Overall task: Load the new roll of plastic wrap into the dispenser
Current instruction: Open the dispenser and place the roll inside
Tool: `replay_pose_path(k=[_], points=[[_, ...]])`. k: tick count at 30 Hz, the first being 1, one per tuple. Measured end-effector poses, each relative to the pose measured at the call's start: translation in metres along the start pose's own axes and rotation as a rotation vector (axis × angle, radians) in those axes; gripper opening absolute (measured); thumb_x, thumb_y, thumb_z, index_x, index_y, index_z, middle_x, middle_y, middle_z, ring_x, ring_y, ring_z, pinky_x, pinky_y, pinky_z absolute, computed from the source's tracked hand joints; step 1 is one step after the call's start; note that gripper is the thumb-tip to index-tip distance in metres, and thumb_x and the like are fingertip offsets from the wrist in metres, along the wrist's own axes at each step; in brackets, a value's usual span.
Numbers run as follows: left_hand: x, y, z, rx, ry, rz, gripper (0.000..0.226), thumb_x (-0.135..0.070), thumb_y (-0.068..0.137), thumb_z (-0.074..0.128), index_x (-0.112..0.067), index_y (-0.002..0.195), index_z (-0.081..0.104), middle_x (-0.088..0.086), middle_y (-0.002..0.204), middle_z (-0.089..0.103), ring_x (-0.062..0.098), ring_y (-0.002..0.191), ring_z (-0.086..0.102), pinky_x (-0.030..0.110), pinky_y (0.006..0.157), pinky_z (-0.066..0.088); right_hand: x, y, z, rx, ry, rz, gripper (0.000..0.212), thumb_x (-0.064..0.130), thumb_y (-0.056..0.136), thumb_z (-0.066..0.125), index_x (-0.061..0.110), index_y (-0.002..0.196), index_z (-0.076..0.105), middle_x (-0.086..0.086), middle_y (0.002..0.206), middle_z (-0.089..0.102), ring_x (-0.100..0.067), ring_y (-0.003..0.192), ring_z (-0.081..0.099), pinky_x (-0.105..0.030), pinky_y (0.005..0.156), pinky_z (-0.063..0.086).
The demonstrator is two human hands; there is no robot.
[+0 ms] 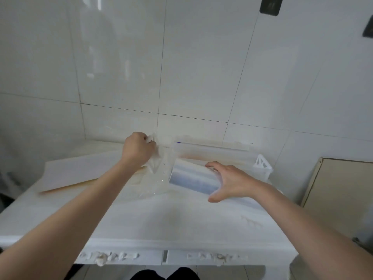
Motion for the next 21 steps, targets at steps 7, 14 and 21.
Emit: replay_pose_path(k=[7,14,21], points=[[0.007,-0.026,0.010,0.194,-0.108,-0.059,0.021,-0.011,0.082,0.056,-0.007,0.062,0.055,0.009,0.058,0.050,0.025,0.052,0.042,0.028,0.055,0.036,0.005,-0.019,-0.010,-0.025,0.046,-0.040,0.097,0.038,0.061,0.079,0.030,0.144,0.029,0.010,0.131,0.048,-0.011,0.121,0.045,-0.028,0.101,0.043],[-0.001,-0.044,0.001,0.253,-0.102,0.004,0.009,-0.014,0.081,0.061,-0.008,0.085,0.067,0.004,0.069,0.057,0.016,0.050,0.047,0.023,0.051,0.039,0.007,-0.018,-0.004,0.000,0.057,-0.030,0.102,0.047,0.053,0.078,0.036,0.143,0.030,0.018,0.139,0.044,-0.008,0.129,0.041,-0.032,0.106,0.040],[-0.006,-0.058,-0.003,0.259,-0.094,0.101,0.017,-0.019,0.085,0.062,-0.005,0.088,0.071,0.006,0.072,0.062,0.016,0.053,0.051,0.022,0.053,0.041,0.006,-0.013,0.001,0.006,0.070,-0.024,0.101,0.045,0.053,0.079,0.036,0.142,0.032,0.016,0.133,0.048,-0.007,0.126,0.044,-0.030,0.104,0.042]])
Point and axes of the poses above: each hand's wrist, its own y-axis towards the middle knuckle, its own z-axis out of the palm, x = y × z, the point moved 1 cm from there along y, towards the middle knuckle
